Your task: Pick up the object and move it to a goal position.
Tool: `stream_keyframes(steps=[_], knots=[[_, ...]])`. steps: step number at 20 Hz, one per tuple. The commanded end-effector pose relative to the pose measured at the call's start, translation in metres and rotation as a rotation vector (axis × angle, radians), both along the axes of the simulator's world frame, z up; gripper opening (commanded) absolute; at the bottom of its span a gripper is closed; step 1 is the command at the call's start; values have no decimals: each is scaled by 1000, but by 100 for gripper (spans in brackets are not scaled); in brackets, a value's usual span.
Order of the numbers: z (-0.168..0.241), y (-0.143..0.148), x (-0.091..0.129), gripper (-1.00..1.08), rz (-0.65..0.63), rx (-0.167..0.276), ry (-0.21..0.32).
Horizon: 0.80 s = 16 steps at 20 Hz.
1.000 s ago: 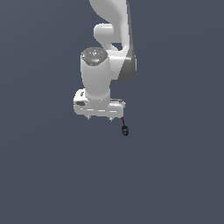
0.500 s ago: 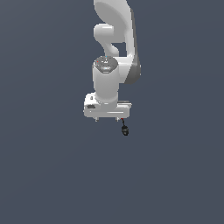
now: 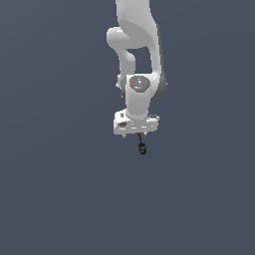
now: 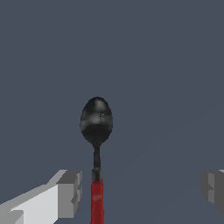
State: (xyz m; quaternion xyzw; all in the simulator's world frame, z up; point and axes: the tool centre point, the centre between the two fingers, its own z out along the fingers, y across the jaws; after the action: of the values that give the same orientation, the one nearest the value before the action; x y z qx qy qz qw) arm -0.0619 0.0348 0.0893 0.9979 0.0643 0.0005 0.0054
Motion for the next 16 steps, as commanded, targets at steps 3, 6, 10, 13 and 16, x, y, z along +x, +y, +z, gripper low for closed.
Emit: stream_keyframes(steps=[3, 6, 10, 13, 16], knots=[[-18, 18, -20, 100, 46, 6, 1], [-24, 25, -28, 100, 65, 9, 2], [-29, 29, -33, 100, 77, 11, 2], [-28, 29, -33, 100, 75, 10, 3], [-33, 29, -33, 100, 75, 10, 3]])
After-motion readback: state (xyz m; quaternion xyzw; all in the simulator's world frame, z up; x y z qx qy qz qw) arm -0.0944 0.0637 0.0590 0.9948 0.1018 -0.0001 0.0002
